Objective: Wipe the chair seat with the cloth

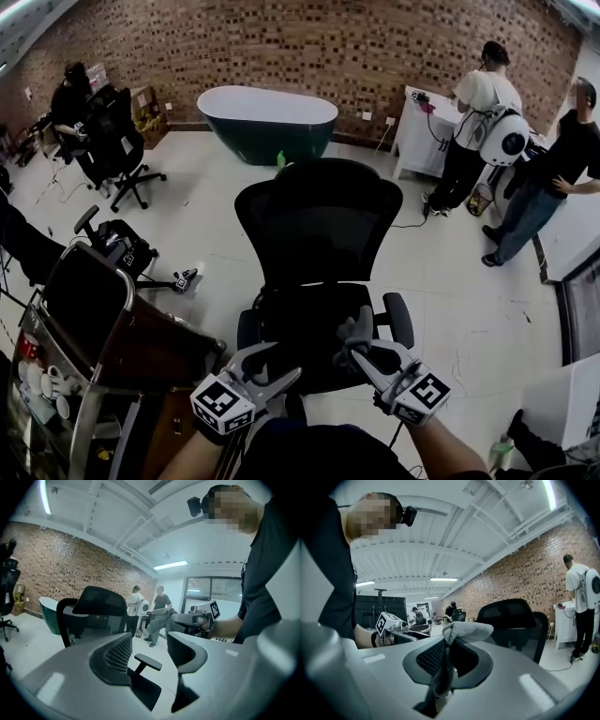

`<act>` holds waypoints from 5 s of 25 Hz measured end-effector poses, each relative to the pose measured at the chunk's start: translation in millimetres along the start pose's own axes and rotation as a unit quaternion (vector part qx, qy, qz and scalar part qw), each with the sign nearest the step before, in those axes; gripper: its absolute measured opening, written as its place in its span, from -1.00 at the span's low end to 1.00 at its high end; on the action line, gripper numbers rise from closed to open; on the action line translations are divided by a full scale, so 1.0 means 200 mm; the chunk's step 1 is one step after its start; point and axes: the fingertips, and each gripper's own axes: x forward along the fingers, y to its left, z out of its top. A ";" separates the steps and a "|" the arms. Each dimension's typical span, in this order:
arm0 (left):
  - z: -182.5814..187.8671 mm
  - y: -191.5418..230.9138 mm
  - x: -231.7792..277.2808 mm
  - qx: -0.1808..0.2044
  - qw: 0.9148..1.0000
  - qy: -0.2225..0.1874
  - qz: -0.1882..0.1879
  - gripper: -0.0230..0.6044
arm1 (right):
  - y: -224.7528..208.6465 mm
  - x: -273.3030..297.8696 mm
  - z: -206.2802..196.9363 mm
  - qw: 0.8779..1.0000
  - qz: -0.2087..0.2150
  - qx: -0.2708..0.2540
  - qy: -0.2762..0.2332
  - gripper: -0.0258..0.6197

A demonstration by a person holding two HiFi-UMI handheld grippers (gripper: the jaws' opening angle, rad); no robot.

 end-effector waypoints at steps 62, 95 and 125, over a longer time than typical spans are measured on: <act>-1.38 1.36 0.67 -0.222 0.965 0.097 0.103 -0.10 | -1.29 1.53 -2.86 0.868 0.069 -0.043 0.490 -0.81; -1.47 1.24 0.46 -0.221 0.959 0.114 0.137 -0.10 | -0.72 1.65 -2.80 0.881 0.117 -0.018 0.457 -0.81; -1.47 1.06 0.45 -0.212 0.962 0.125 0.121 -0.10 | -1.02 1.00 -2.71 0.880 0.017 0.040 0.473 -0.81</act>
